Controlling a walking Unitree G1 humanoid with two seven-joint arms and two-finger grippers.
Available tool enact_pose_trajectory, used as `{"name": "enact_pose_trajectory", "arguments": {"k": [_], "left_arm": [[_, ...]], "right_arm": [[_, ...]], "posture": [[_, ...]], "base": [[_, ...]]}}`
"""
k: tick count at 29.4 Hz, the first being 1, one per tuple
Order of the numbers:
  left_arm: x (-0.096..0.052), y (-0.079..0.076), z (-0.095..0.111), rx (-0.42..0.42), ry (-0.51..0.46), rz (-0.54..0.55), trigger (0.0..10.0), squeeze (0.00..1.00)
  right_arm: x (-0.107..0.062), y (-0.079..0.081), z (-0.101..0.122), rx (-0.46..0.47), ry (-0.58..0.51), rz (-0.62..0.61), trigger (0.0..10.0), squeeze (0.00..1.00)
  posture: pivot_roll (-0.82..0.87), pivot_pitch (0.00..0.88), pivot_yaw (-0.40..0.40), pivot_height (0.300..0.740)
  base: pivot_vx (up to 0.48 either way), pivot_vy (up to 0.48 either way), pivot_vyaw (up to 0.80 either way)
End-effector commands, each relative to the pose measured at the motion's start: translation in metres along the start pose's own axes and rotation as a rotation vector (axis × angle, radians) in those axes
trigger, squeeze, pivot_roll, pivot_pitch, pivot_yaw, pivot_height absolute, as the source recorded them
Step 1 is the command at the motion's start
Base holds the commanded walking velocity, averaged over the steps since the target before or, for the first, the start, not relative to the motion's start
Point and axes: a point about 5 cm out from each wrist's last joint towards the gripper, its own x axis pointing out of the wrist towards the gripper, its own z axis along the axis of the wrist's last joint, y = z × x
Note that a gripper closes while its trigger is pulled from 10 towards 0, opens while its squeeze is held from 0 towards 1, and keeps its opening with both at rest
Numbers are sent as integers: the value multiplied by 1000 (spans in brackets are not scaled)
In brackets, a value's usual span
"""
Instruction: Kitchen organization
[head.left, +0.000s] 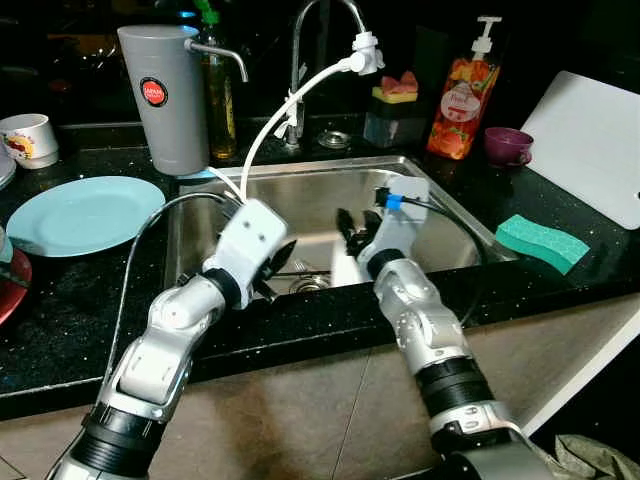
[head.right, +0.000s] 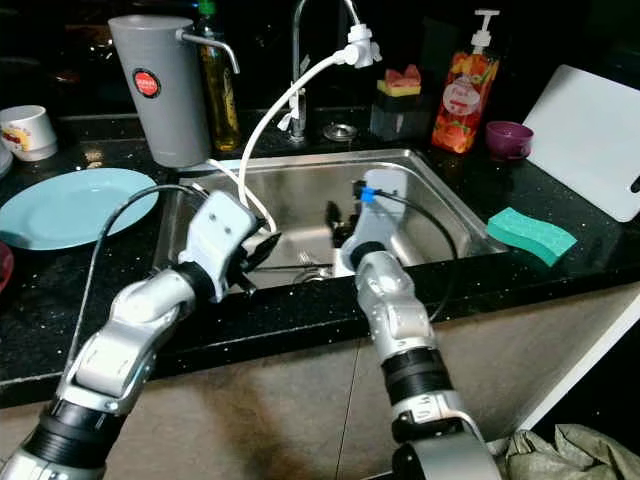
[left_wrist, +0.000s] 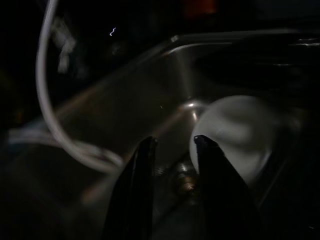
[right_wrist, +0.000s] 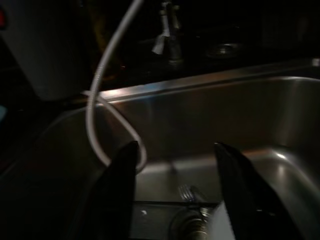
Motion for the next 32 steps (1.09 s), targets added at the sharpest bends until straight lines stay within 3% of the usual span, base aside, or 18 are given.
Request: {"name": "enact_pose_trajectory", "arguments": {"k": [1, 3, 4, 5, 8, 11, 13, 14, 17, 18, 19, 25, 30, 32], "left_arm": [[1, 4, 0, -127, 28, 40, 10000, 0], [1, 4, 0, -127, 28, 40, 10000, 0], [2, 5, 1, -178, 33, 71, 10000, 0], [2, 7, 2, -218, 41, 103, 10000, 0], [0, 10, 2, -257, 67, 172, 10000, 0], [-1, 14, 3, -228, 79, 197, 10000, 0], [-6, 22, -1, -128, 171, 247, 10000, 0], [-6, 22, -1, -128, 171, 247, 10000, 0], [-11, 35, -2, 38, 205, 291, 10000, 0], [-11, 35, -2, 38, 205, 291, 10000, 0], [-14, 43, -1, 89, 211, 308, 10000, 0], [-18, 52, 3, 134, 206, 338, 10000, 0], [-21, 54, 8, 154, 174, 333, 10000, 0], [-24, 52, 8, 201, 184, 315, 10000, 0]], "right_arm": [[-3, -1, 5, 31, -51, 17, 10000, 1000], [-3, -1, 5, 31, -51, 17, 10000, 1000], [-5, 0, 12, 45, -78, 33, 10000, 1000], [-7, 1, 18, 57, -109, 49, 10000, 0], [-13, 4, 34, 75, -174, 84, 10000, 0], [-18, 7, 43, 84, -207, 103, 10000, 0], [-26, 8, 55, 94, -256, 125, 10000, 0], [-26, 8, 55, 94, -256, 125, 10000, 0], [-34, 6, 66, 103, -297, 131, 10000, 0], [-34, 6, 66, 103, -297, 131, 10000, 0], [-38, 6, 72, 104, -317, 139, 10000, 0], [-45, 10, 75, 94, -320, 165, 10000, 0], [-54, 19, 64, 68, -268, 197, 10000, 0], [-61, 24, 48, -56, -186, 210, 10000, 0]], "posture": [[61, 183, -59, 740], [61, 183, -59, 740], [60, 182, -59, 740], [59, 181, -60, 740], [59, 181, -60, 740], [59, 181, -60, 740], [59, 181, -60, 740], [59, 181, -60, 740], [59, 174, -54, 740], [59, 174, -54, 740], [58, 171, -49, 740], [58, 171, -49, 740], [58, 171, -49, 740], [54, 168, -50, 740]], "base": [[0, 0, 0], [0, 0, 0], [0, 0, 0], [0, 0, 0], [0, 0, 0], [0, 0, 0], [0, 0, 0], [0, 0, 0], [0, 0, 0], [0, 0, 0], [0, 0, 0], [0, 0, 0], [0, 0, 0], [0, 0, 0]]}}
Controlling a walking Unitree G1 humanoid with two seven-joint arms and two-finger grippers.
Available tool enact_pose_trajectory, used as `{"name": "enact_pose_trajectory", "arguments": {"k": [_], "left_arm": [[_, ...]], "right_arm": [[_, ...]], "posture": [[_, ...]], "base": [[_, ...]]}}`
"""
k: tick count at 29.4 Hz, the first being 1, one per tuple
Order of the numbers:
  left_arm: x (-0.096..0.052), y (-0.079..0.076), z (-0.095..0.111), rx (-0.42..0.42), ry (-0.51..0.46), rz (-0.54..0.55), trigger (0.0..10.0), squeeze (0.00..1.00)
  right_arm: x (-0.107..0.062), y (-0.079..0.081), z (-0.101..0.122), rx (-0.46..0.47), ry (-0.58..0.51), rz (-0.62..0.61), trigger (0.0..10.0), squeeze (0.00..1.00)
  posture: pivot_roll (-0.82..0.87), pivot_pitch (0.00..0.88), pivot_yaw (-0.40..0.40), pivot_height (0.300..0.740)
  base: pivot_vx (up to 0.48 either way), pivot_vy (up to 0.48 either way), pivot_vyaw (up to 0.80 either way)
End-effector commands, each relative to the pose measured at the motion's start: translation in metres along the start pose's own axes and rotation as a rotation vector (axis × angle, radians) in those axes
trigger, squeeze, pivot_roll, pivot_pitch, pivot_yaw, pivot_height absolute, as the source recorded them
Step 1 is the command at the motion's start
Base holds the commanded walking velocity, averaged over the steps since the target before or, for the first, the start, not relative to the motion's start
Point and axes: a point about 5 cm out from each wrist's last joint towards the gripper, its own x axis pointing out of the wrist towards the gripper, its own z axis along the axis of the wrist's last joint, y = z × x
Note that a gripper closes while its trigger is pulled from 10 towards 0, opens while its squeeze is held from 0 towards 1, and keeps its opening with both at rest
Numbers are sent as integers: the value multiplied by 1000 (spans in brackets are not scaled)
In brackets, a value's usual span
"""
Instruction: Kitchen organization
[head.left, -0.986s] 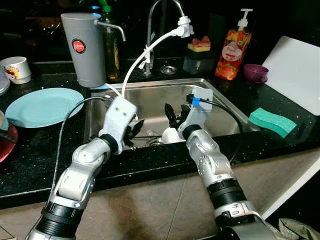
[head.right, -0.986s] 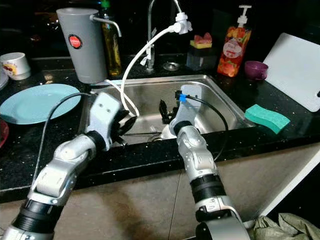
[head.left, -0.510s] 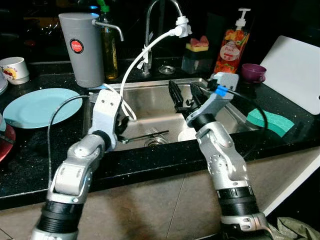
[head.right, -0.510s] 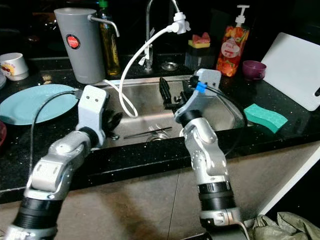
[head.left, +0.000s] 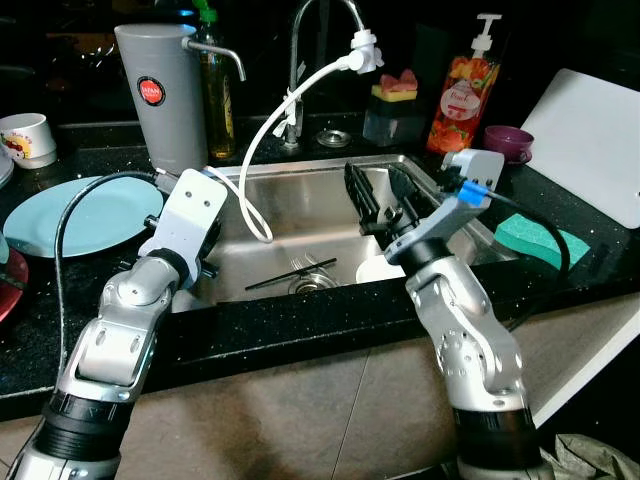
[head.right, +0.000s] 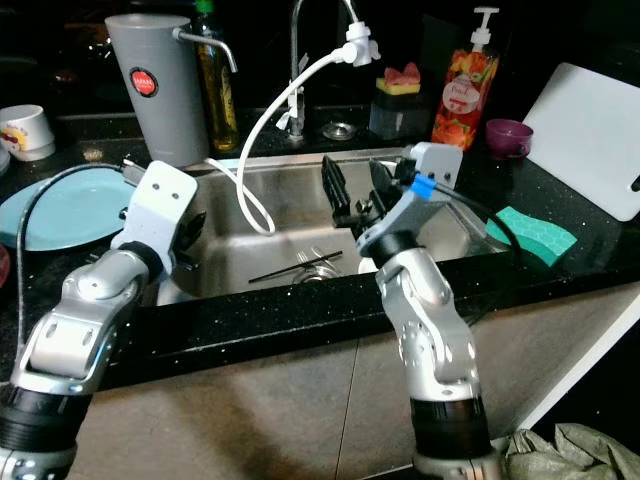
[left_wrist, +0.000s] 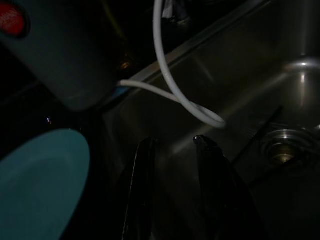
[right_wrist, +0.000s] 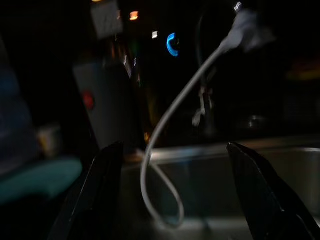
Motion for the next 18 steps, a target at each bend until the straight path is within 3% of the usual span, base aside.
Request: {"name": "enact_pose_trajectory", "arguments": {"k": [1, 6, 10, 13, 18], "left_arm": [[-5, 0, -1, 62, -5, -14, 10000, 0], [-7, 8, -6, 135, 27, -14, 10000, 0], [-6, 22, -8, 238, 41, 7, 10000, 0], [-6, 27, -6, 233, 38, 15, 10000, 0], [-8, 26, 1, 132, -7, 47, 10000, 0]], "right_arm": [[-7, 7, -9, -107, 76, 34, 10000, 0], [-15, 2, -16, -233, 152, 68, 10000, 0], [-15, -6, -12, -271, 160, 54, 10000, 0], [-15, -8, -10, -270, 154, 48, 10000, 0], [-12, -7, -8, -268, 143, 37, 10000, 0]], "posture": [[51, 172, -50, 740], [51, 172, -50, 740], [51, 172, -50, 740], [51, 172, -50, 740], [58, 180, -50, 740]], "base": [[0, 0, 0], [0, 0, 0], [0, 0, 0], [0, 0, 0], [0, 0, 0]]}}
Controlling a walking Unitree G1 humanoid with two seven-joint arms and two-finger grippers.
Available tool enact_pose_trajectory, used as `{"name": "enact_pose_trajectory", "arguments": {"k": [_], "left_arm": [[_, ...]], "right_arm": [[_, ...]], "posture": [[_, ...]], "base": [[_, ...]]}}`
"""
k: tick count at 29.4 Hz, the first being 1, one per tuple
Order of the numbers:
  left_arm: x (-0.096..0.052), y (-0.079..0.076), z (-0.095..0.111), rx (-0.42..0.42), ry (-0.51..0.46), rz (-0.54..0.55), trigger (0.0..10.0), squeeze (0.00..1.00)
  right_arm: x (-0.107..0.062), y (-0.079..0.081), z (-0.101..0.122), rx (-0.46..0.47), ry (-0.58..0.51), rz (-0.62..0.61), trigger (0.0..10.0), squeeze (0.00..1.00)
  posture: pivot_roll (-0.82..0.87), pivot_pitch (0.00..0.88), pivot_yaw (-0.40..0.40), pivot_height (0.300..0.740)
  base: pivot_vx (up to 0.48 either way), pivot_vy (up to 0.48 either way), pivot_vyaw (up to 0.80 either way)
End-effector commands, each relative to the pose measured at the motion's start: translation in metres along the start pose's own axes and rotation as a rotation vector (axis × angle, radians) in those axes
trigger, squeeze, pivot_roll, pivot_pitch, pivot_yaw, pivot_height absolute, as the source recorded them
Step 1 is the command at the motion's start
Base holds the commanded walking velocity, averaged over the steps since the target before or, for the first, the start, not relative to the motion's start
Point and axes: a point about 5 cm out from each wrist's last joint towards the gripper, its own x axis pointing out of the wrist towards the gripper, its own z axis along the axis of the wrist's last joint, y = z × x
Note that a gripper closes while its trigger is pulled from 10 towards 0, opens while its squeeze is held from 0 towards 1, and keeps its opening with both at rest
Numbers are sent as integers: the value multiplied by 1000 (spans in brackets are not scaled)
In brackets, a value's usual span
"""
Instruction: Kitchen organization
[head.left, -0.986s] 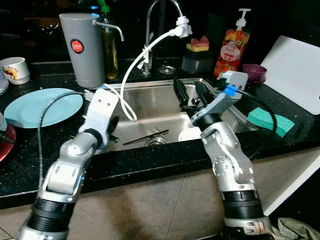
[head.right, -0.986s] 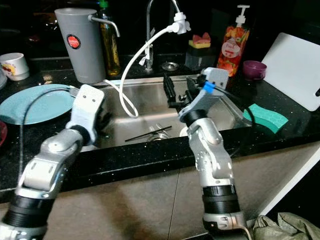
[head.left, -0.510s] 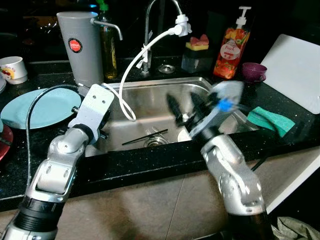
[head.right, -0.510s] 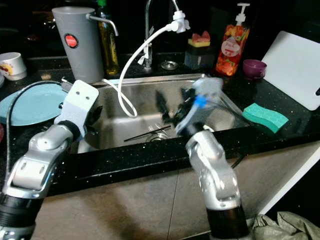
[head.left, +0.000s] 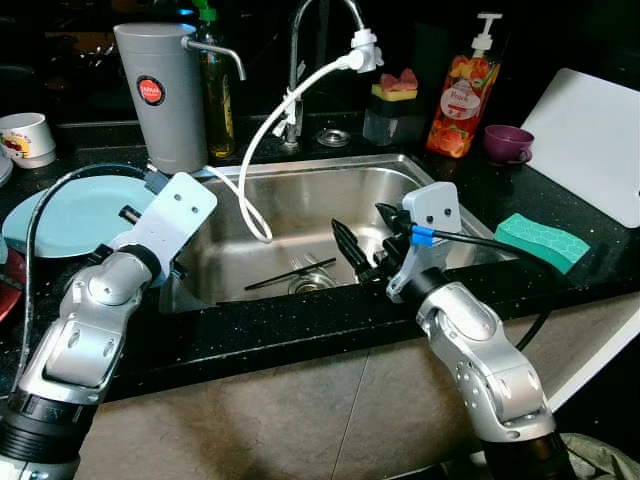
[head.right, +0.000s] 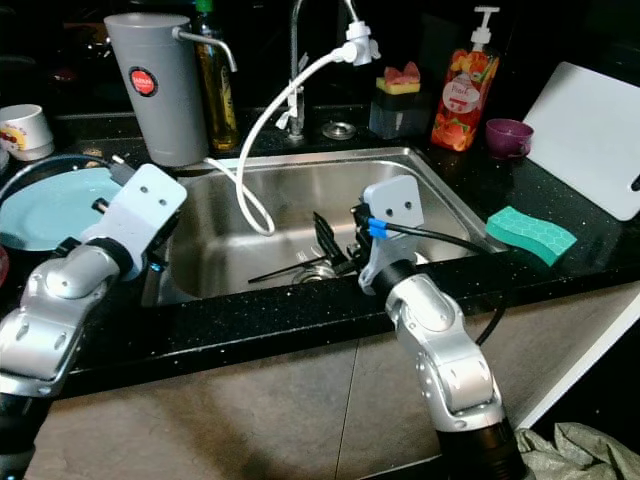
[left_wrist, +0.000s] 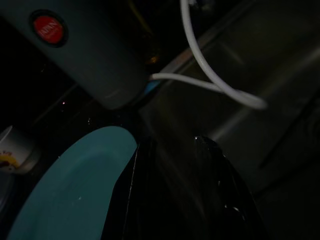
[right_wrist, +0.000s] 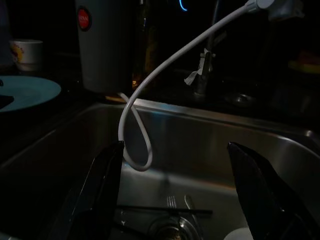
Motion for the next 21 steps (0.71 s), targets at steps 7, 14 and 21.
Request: {"name": "enact_pose_trajectory", "arguments": {"k": [7, 14, 21], "left_arm": [[1, 6, -25, 23, 153, 69, 10000, 0], [-1, 24, -44, 294, 217, 71, 10000, 0], [-5, 38, -61, 424, 303, -12, 10000, 0]], "right_arm": [[3, 1, 5, 9, -15, -4, 10000, 0], [3, -2, 5, 20, -16, -17, 10000, 0], [5, -2, 9, 24, -30, -15, 10000, 0]], "posture": [[55, 182, -47, 740], [57, 182, -46, 740], [57, 182, -46, 740]], "base": [[0, 0, 0], [0, 0, 0], [0, 0, 0]]}}
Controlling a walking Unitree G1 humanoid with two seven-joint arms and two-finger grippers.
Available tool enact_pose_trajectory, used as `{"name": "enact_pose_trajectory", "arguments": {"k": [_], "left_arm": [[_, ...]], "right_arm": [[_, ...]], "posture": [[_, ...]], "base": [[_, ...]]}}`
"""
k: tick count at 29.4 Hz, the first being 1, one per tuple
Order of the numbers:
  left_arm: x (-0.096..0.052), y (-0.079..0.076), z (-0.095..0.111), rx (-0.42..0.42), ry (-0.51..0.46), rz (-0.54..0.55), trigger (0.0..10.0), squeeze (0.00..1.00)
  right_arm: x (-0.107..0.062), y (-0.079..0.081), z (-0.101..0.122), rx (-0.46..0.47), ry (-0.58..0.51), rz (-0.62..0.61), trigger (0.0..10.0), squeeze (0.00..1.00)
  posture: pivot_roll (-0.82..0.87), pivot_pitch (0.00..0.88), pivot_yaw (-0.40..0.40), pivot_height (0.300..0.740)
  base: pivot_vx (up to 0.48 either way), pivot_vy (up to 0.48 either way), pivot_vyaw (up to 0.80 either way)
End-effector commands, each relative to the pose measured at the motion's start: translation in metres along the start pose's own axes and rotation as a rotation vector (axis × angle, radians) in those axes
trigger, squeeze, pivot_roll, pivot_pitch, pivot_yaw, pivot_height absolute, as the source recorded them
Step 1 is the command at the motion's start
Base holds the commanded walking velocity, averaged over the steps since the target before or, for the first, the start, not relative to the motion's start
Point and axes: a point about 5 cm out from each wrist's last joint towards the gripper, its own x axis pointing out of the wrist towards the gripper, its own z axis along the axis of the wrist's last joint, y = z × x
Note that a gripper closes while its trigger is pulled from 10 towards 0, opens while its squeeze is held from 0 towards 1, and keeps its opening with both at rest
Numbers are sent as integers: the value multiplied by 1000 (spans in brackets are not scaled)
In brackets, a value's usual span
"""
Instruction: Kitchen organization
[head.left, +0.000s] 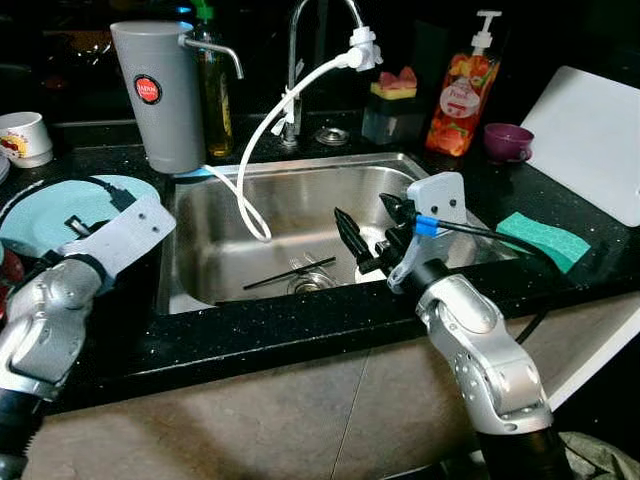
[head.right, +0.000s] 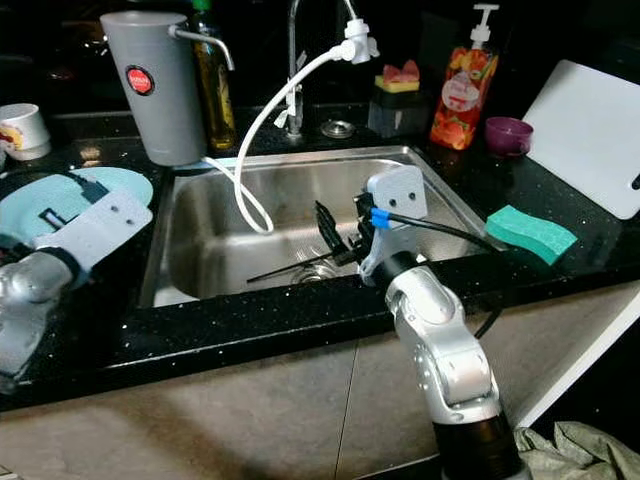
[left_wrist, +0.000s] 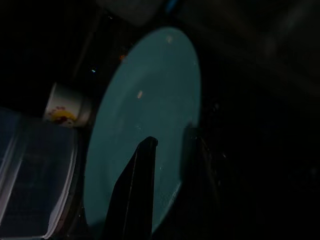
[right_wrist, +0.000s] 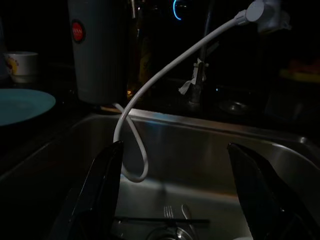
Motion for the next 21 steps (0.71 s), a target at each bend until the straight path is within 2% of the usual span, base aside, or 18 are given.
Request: {"name": "enact_pose_trajectory", "arguments": {"k": [1, 6, 7, 9, 13, 14, 15, 18, 19, 20, 21], "left_arm": [[-1, -5, -9, 59, 31, -59, 10000, 0], [-1, -7, -16, 118, 49, -85, 9804, 0], [0, -7, -19, 144, 55, -92, 8745, 0], [0, -7, -21, 157, 58, -90, 8980, 0], [5, -3, -28, 266, 80, -66, 9216, 0], [5, -3, -28, 266, 80, -66, 9216, 0], [7, -2, -30, 273, 89, -64, 9922, 0], [10, -1, -33, 292, 101, -58, 9961, 0], [12, -1, -35, 299, 108, -57, 9176, 0], [13, -1, -36, 311, 112, -55, 6196, 0], [13, -1, -36, 311, 112, -55, 6196, 0]], "right_arm": [[1, 0, -1, 11, 6, 1, 10000, 0], [2, 0, -1, 14, 4, 1, 10000, 0], [2, 0, -1, 16, 3, 1, 10000, 0], [2, 0, -1, 16, 3, 1, 10000, 0], [2, 0, 0, 18, 1, 0, 10000, 0], [2, 0, 0, 18, 1, 0, 10000, 0], [2, 0, 0, 18, 0, -1, 10000, 0], [3, 0, 1, 20, -2, -2, 10000, 0], [3, -1, 1, 19, -2, -2, 10000, 0], [3, -1, 1, 19, -2, -2, 10000, 0], [3, -1, 1, 19, -2, -2, 10000, 0]], "posture": [[63, 181, -43, 740], [63, 181, -43, 740], [63, 181, -43, 740], [63, 181, -43, 740], [63, 181, -43, 740], [63, 181, -43, 740], [61, 178, -45, 740], [59, 177, -46, 740], [59, 177, -46, 740], [59, 177, -46, 740], [59, 177, -46, 740]], "base": [[0, 0, 0], [0, 0, 0], [0, 0, 0], [0, 0, 0], [0, 0, 0], [0, 0, 0], [0, 0, 0], [0, 0, 0], [0, 0, 0], [0, 0, 0], [0, 0, 0]]}}
